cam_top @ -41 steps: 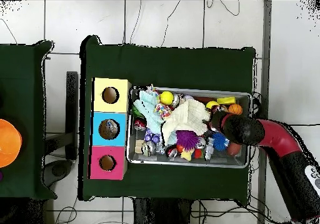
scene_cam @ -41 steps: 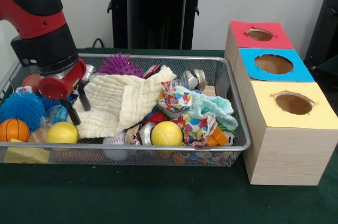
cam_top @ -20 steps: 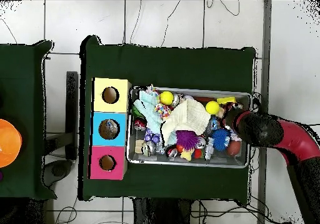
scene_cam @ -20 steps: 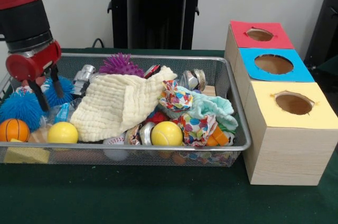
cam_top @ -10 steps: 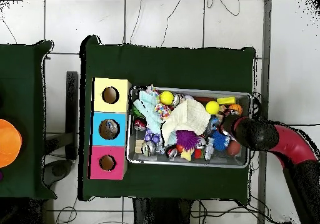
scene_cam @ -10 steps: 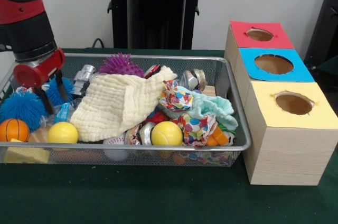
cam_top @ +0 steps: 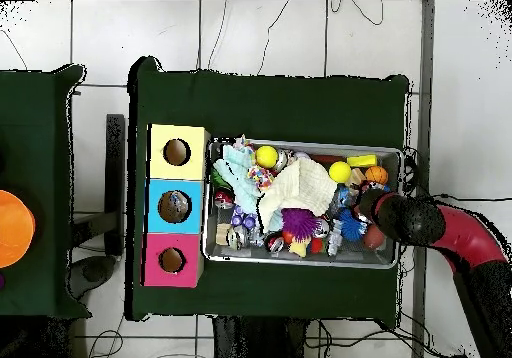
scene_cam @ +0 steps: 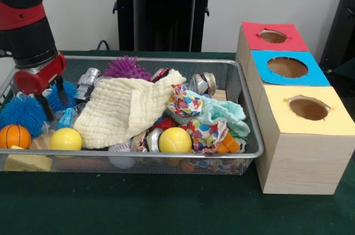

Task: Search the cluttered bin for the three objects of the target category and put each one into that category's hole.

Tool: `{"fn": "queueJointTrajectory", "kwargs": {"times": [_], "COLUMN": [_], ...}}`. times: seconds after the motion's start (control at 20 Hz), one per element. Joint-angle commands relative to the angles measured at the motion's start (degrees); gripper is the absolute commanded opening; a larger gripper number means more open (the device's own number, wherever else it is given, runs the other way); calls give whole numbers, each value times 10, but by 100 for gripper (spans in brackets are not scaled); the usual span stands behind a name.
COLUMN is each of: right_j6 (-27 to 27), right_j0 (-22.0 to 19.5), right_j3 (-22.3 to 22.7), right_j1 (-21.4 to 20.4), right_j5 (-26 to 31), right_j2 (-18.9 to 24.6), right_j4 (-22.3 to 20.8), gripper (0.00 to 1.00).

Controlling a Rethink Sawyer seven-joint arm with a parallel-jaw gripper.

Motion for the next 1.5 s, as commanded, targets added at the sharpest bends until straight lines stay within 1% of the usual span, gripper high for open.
{"fn": "queueJointTrajectory", "kwargs": {"times": [0.05,0.15,0.4,0.85,0.9,1.1,1.5], "right_j6": [37,41,53,47,45,44,63], "right_j0": [-2,-5,-6,-17,-19,-11,4], "right_j3": [-24,-17,-14,-21,-22,-33,-36], "right_j1": [72,84,98,120,121,122,111], "right_j5": [-57,-74,-102,-119,-120,-113,-109], "right_j2": [-30,-27,-31,-32,-31,-30,-37], "right_j4": [-37,-40,-46,-45,-43,-37,-29], "gripper": [100,100,100,100,0,0,0]}}
